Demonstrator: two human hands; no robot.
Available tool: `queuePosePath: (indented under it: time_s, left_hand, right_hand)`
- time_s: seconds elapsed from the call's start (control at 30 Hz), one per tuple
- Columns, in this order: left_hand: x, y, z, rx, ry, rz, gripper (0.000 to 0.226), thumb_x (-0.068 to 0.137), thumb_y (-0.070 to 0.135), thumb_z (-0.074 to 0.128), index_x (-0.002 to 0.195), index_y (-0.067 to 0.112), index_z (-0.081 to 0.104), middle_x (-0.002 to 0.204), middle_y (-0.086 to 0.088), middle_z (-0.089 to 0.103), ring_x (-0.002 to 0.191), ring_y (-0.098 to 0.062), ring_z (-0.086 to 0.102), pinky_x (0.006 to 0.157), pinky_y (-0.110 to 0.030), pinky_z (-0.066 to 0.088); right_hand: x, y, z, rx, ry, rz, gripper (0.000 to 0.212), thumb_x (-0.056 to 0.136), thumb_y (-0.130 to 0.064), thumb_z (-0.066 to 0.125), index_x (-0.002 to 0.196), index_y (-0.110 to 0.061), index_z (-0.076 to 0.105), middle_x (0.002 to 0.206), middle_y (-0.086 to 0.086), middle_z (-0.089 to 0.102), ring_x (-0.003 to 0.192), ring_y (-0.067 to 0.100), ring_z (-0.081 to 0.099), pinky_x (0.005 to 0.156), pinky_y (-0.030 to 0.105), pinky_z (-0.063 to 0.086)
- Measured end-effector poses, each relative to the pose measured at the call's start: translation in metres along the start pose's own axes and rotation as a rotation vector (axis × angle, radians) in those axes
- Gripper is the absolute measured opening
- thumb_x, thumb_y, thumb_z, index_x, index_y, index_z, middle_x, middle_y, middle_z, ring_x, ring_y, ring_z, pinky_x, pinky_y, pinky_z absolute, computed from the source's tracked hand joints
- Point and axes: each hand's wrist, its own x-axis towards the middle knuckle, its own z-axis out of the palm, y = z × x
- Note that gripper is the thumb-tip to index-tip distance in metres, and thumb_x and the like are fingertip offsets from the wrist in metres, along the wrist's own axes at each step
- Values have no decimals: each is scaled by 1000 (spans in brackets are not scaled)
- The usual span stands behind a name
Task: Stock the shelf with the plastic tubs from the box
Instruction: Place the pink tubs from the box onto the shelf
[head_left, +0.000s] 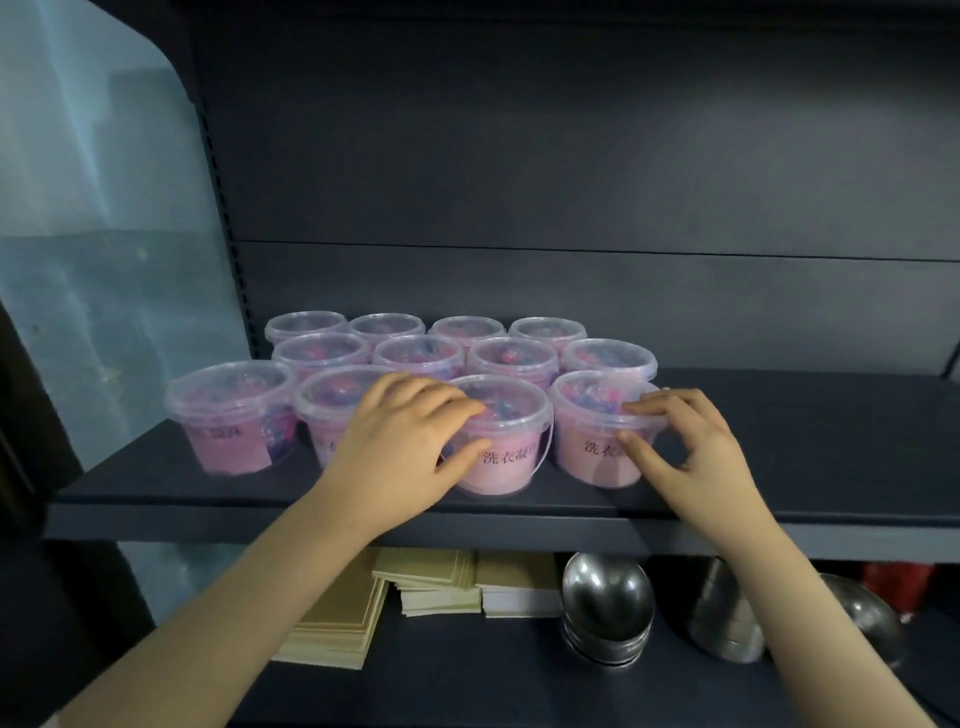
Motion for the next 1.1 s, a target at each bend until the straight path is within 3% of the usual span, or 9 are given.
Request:
queuePosePath:
  time_s: [0.13,0.27,0.33,0.47,0.63,0.8,0.97,1.1]
  left_hand:
    - [1,-11,11,37,27,-11,40,89,48,51,113,19,67,110,4,70,103,-18,63,100,-38,40]
    - [0,-17,18,51,62,-10,35,88,42,55,106,14,69,104,0,71,97,-20,65,95,-37,42]
    - [-3,-22,18,38,68,-18,35,89,41,57,107,15,69,106,0,71,98,-20,65,95,-37,41]
    - [-6,-30,14,-8,45,-66,38,92,43,49,107,16,69,107,1,71,98,-21,66,91,-37,44]
    - [-5,-29,12,-78,-4,-92,39,90,44,48,106,15,69,105,0,72,96,-22,67,84,-36,51]
    - [-3,-31,11,-135,-21,-95,36,90,44,50,103,16,70,105,2,72,95,-19,69,82,-34,53]
    - [-2,-33,8,-111,-45,-88,39,90,46,47,102,17,71,105,3,72,94,-19,69,77,-32,54]
    - [-1,-35,6,-132,-66,-107,35,91,45,52,104,19,70,106,3,72,98,-20,68,77,-33,53]
  right_hand:
    - [-2,-9,19,-59,93,31,21,82,-26,70,102,-22,64,108,-10,51,106,15,44,90,4,26]
    - [0,-17,31,-94,103,13,30,80,-40,60,102,-21,64,104,-8,50,99,13,40,88,1,25]
    - [4,-18,30,-72,65,31,25,82,-35,66,102,-22,66,104,-8,52,100,15,44,87,1,26]
    - [12,-17,18,-63,-47,7,18,82,-22,73,99,-25,66,106,-10,57,106,19,51,89,2,27]
    - [22,-19,7,-148,-99,-35,19,81,-33,73,97,-26,66,105,-15,62,108,15,50,91,8,29]
    - [27,-25,1,-90,-160,-4,16,80,-25,75,90,-21,64,100,-17,62,101,9,57,87,21,42]
    - [32,-28,-6,-105,-265,40,16,80,-23,73,86,-27,59,103,-22,61,104,-3,55,89,14,41]
    - [37,-27,-12,-135,-307,91,15,79,-20,70,90,-24,61,107,-17,61,104,2,56,94,25,44]
